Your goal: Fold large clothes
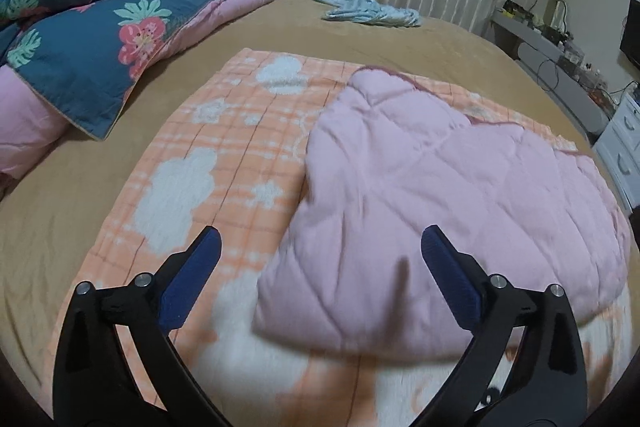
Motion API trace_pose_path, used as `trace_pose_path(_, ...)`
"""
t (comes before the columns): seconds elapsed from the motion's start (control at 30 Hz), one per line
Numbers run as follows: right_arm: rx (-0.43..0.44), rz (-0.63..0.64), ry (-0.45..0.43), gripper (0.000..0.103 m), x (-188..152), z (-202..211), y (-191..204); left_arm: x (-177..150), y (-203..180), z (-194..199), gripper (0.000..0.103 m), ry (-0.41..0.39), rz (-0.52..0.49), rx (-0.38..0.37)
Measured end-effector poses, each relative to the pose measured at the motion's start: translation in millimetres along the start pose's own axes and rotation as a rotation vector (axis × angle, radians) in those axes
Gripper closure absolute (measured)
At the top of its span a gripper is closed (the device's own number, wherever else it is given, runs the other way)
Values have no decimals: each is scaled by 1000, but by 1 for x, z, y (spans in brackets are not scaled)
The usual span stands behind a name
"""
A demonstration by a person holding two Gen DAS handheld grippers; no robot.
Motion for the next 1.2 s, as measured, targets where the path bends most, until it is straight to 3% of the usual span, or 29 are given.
trace_pose_path(0.4, -5, -85, 20, 4, -31, 23, -6, -32, -14, 45, 9, 1, -14, -47)
trace_pose_path(0.5, -12, -100, 34, 4, -36, 19, -7, -39, -14, 45, 9, 25, 24, -68)
trace_pose_path(0.67, 15, -147, 84, 4, -45, 1, -9, -60, -4, 22, 9, 142, 246, -177)
trace_pose_path(0.87, 56, -302, 169, 4, -52, -42, -19, -76, 11, -24, 9, 227, 512, -248)
trace_pose_path(1.03, 64, -398, 230, 4, -61, -79, -30, -76, 9, -57, 8, 216, 646, -317)
trace_pose_path(1.2, 145, -506, 219, 4, -65, -107, -39, -71, 1, -75, 8, 177, 678, -339)
Point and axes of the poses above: each gripper's, at about its wrist camera, not at the fingertips, and z roughly against the way its jaws point, y to its left, x to its top, the point moved 2 cm from there along -z, roughly the way its jaws point, and after that the axes turned 10 degrees about -y, right-handed, at the moved point
